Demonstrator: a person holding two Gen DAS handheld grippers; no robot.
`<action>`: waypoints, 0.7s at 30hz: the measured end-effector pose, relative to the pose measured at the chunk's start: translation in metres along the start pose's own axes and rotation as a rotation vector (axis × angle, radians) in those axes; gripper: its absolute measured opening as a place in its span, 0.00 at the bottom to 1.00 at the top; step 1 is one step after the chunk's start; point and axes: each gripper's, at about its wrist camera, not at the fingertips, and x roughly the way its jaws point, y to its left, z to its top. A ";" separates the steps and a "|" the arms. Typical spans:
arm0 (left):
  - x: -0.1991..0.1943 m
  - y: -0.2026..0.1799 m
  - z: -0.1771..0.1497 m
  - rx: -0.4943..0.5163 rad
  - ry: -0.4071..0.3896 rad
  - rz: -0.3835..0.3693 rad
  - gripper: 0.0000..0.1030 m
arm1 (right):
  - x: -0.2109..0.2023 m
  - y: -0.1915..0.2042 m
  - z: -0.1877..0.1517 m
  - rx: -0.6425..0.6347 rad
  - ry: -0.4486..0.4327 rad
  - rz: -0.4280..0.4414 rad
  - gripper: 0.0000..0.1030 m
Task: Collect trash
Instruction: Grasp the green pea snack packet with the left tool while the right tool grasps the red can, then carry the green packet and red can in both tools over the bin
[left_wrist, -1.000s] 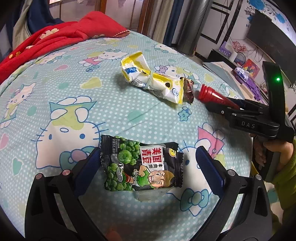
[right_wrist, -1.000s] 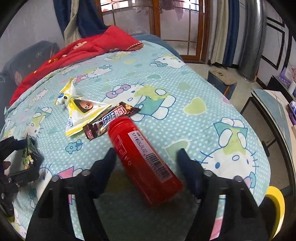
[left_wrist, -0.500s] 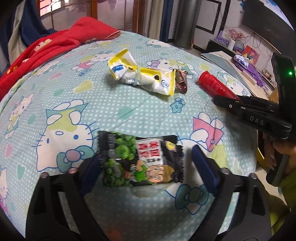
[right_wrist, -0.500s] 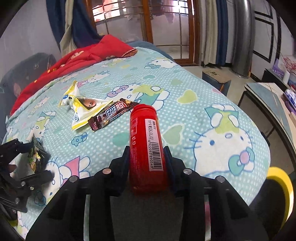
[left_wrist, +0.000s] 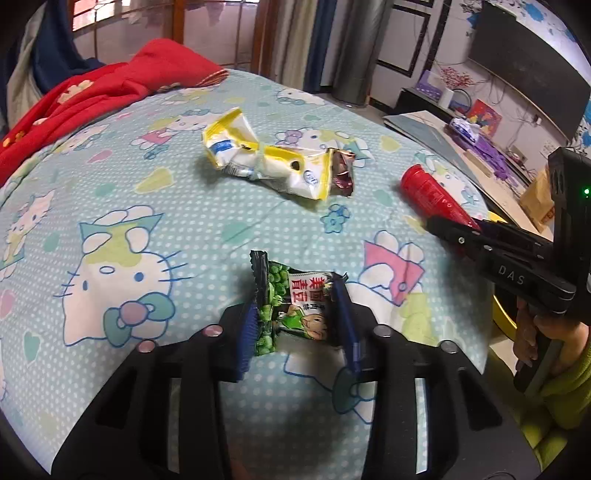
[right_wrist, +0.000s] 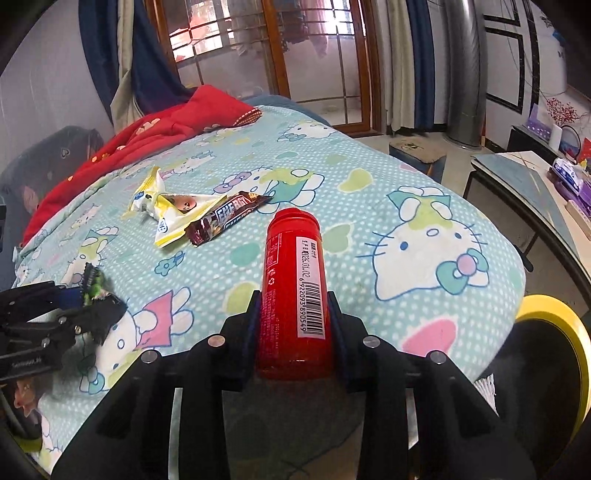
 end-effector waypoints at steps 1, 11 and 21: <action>0.000 0.000 0.000 0.001 -0.001 -0.002 0.28 | -0.001 0.000 -0.001 0.003 -0.002 0.003 0.31; -0.010 -0.002 0.007 -0.028 -0.042 -0.052 0.26 | -0.015 -0.005 0.001 0.030 -0.032 0.017 0.31; -0.018 -0.024 0.019 -0.013 -0.077 -0.107 0.26 | -0.037 -0.020 0.010 0.065 -0.083 0.008 0.31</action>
